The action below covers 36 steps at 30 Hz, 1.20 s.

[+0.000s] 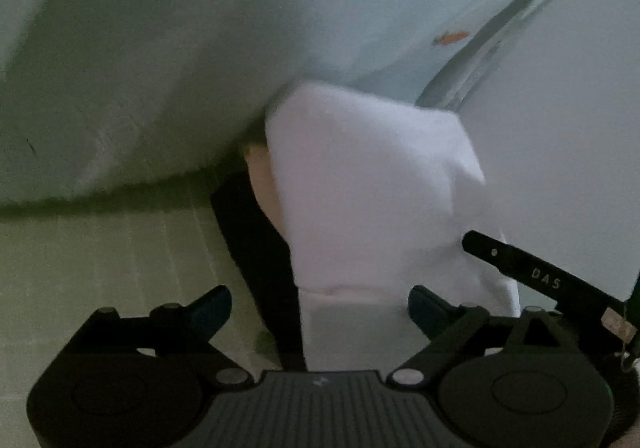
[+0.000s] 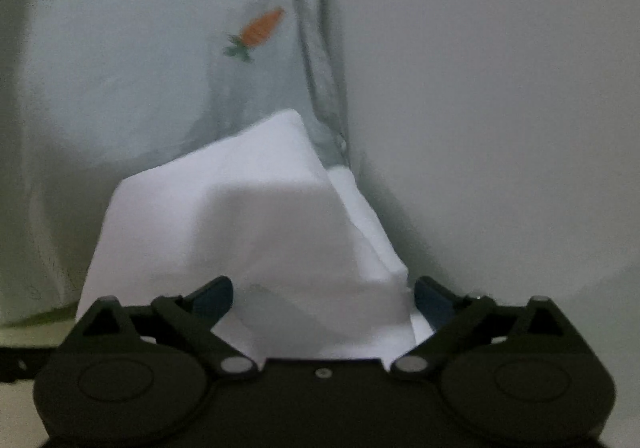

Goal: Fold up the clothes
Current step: 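Carry the folded shirt with both grippers onto the folded stack, then open both grippers and withdraw from the stack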

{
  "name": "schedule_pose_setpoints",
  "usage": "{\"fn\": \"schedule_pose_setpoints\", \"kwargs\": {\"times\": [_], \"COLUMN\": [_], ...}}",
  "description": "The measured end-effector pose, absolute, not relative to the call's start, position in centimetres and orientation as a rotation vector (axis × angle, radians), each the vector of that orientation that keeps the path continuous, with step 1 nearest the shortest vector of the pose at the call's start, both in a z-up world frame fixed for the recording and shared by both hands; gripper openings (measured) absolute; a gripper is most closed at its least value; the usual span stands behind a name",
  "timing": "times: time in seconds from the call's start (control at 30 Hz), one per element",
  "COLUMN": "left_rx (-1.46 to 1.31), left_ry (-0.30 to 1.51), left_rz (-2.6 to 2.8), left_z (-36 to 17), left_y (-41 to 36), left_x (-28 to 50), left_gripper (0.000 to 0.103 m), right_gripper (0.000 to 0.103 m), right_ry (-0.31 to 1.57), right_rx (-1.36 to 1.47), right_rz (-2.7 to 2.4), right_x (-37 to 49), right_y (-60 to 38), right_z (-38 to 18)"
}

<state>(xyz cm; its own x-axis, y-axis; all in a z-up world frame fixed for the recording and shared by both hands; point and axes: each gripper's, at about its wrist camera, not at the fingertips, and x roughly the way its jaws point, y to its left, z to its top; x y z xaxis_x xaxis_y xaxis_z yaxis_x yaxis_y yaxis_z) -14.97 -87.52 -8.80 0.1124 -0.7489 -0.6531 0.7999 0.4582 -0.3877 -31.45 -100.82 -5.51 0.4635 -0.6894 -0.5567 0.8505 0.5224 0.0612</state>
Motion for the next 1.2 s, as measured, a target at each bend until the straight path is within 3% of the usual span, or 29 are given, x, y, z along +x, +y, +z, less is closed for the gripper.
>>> {"fn": "schedule_pose_setpoints", "kwargs": {"times": [0.3,0.47,0.77,1.2], "left_rx": [0.180,0.269,0.190,0.190], "left_ry": [0.673,0.600,0.708,0.731], "left_rz": [-1.223,-1.272,-1.247,-1.236], "left_z": [-3.0,-2.6,-4.6,-4.6], "left_y": [-78.1,-72.8,-65.7,-59.9], "left_x": [-20.8,-25.1,-30.2,-33.7], "left_gripper": [0.099,0.099,0.103,0.103], "right_gripper": [0.101,0.102,0.103,0.103], "right_ry": [0.452,0.359,0.372,0.389], "right_rx": [0.149,0.265,0.357,0.367], "right_rz": [-1.046,-1.002,-1.056,-1.111], "right_x": [-33.3,-36.1,-40.8,-45.9], "right_y": [-87.9,-81.0,-72.6,-65.3], "right_z": [-0.5,0.2,-2.0,-2.5]}}
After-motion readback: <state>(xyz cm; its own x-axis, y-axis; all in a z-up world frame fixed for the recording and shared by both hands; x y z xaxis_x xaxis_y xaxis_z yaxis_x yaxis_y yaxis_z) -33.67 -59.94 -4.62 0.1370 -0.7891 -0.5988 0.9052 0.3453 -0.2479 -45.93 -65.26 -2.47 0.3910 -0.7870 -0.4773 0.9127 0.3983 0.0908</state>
